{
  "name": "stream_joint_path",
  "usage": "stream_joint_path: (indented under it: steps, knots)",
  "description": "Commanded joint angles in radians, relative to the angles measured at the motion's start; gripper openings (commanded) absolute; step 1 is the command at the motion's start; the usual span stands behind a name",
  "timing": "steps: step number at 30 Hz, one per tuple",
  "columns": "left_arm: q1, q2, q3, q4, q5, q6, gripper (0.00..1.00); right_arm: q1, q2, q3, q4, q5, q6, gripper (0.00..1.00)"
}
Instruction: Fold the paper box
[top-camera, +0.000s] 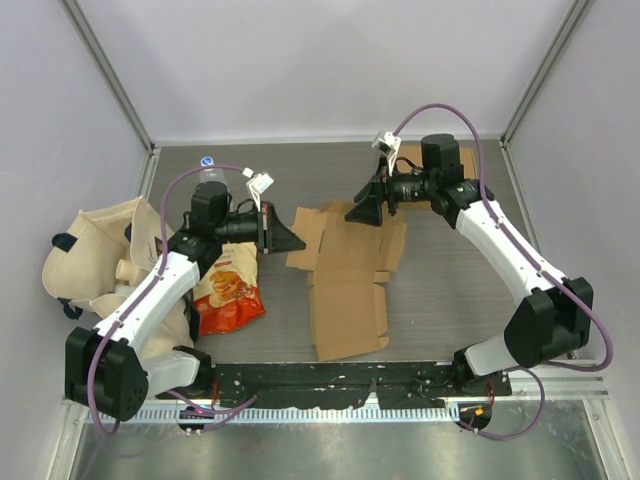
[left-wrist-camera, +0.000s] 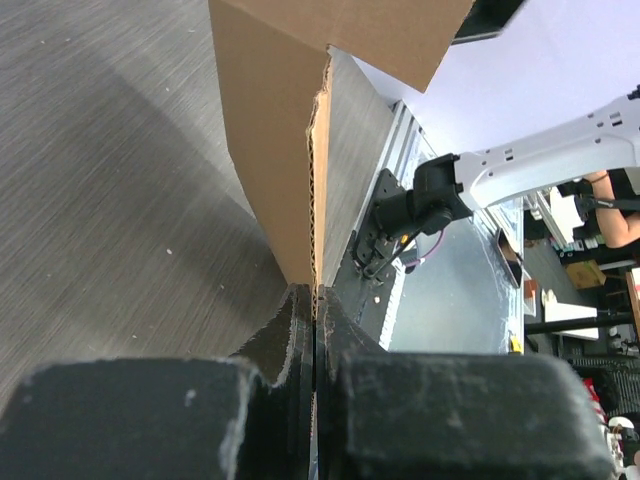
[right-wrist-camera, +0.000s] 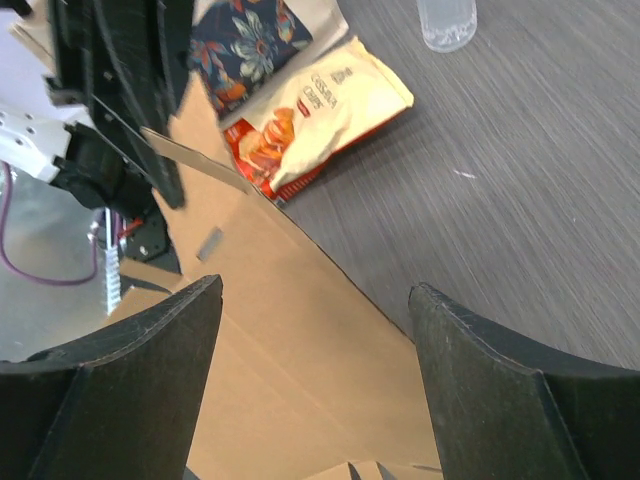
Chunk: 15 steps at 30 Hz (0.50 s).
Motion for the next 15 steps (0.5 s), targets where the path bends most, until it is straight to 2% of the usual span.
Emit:
stream_joint_path:
  steps: [1, 10, 15]
  knots:
    - [-0.008, -0.007, 0.06, 0.024, 0.071, 0.021, 0.0, -0.005, 0.022, 0.047, -0.077, -0.052, -0.164, 0.8]
    - [-0.02, -0.007, 0.083, -0.013, 0.09, 0.042, 0.0, 0.001, 0.101, 0.062, -0.046, -0.171, -0.155, 0.75]
    - [-0.021, -0.021, 0.098, -0.077, 0.098, 0.099, 0.0, 0.0, 0.073, 0.05, -0.025, -0.028, -0.176, 0.8]
